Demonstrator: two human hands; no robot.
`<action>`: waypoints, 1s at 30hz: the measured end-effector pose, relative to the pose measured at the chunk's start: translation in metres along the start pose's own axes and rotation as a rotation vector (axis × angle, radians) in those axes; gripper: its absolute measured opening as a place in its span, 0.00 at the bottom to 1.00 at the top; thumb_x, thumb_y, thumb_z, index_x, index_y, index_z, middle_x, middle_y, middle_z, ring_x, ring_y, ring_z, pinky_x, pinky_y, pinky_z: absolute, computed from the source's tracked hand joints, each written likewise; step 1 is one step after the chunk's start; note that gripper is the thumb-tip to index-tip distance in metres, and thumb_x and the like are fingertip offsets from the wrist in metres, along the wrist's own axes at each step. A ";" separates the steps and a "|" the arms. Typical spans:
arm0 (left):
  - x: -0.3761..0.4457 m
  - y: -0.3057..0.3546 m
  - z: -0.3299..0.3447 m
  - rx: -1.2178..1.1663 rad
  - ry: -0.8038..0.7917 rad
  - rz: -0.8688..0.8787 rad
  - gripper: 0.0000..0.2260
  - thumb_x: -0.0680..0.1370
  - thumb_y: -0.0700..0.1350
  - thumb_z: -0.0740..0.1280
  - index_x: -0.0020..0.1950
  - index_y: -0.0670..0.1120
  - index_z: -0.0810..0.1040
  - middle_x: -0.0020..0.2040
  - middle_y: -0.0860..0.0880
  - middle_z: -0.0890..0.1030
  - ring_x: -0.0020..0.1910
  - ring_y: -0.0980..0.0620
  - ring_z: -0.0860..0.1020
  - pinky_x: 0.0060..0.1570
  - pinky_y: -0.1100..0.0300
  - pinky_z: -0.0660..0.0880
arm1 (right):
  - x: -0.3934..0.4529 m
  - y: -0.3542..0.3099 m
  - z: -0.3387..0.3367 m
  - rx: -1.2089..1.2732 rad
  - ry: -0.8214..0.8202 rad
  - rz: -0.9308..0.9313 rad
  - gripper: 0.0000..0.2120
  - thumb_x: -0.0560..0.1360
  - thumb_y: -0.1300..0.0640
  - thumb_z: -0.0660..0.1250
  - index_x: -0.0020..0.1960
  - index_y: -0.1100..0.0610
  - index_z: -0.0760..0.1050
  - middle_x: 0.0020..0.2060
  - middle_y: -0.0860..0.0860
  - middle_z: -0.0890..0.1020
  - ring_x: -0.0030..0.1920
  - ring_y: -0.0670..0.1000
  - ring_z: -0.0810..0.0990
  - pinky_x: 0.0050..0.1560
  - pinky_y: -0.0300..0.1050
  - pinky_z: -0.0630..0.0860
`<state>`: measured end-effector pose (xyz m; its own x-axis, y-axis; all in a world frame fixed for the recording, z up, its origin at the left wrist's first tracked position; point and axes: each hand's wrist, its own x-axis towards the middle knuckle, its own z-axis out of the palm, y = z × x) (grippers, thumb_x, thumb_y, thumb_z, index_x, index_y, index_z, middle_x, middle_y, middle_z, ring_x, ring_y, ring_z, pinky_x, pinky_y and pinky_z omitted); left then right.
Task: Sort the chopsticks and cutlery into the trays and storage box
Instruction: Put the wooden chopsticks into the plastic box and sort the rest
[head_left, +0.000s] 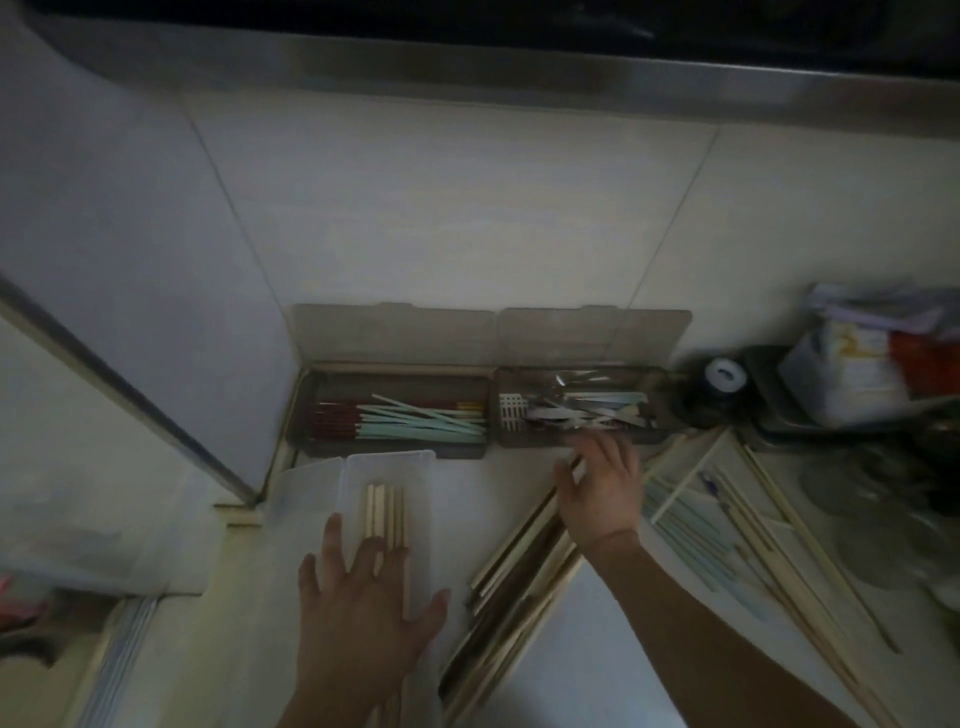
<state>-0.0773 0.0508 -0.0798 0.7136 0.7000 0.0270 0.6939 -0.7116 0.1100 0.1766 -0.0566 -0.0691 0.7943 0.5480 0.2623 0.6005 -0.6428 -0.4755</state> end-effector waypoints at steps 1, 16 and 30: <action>-0.001 0.000 0.000 -0.001 0.013 0.008 0.30 0.67 0.71 0.60 0.51 0.49 0.84 0.54 0.47 0.82 0.71 0.32 0.65 0.59 0.32 0.67 | -0.018 0.016 -0.010 -0.010 0.005 0.055 0.16 0.72 0.48 0.61 0.55 0.53 0.78 0.55 0.51 0.80 0.61 0.59 0.71 0.60 0.56 0.71; -0.003 0.000 0.007 0.015 0.072 -0.028 0.29 0.68 0.71 0.56 0.50 0.53 0.84 0.55 0.49 0.82 0.70 0.34 0.63 0.58 0.35 0.69 | -0.164 0.134 -0.068 -0.319 -0.145 0.331 0.14 0.70 0.47 0.55 0.39 0.52 0.77 0.40 0.52 0.80 0.39 0.60 0.76 0.32 0.47 0.71; -0.003 -0.001 0.003 0.033 0.042 -0.035 0.29 0.68 0.72 0.56 0.50 0.53 0.85 0.54 0.51 0.82 0.71 0.35 0.63 0.59 0.35 0.69 | -0.082 0.068 -0.107 0.778 -0.040 0.497 0.08 0.73 0.64 0.70 0.37 0.53 0.79 0.33 0.47 0.80 0.37 0.46 0.77 0.40 0.37 0.74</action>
<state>-0.0795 0.0489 -0.0833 0.6845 0.7260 0.0655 0.7218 -0.6876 0.0786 0.1616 -0.2027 -0.0326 0.9317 0.3329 -0.1454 -0.0512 -0.2759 -0.9598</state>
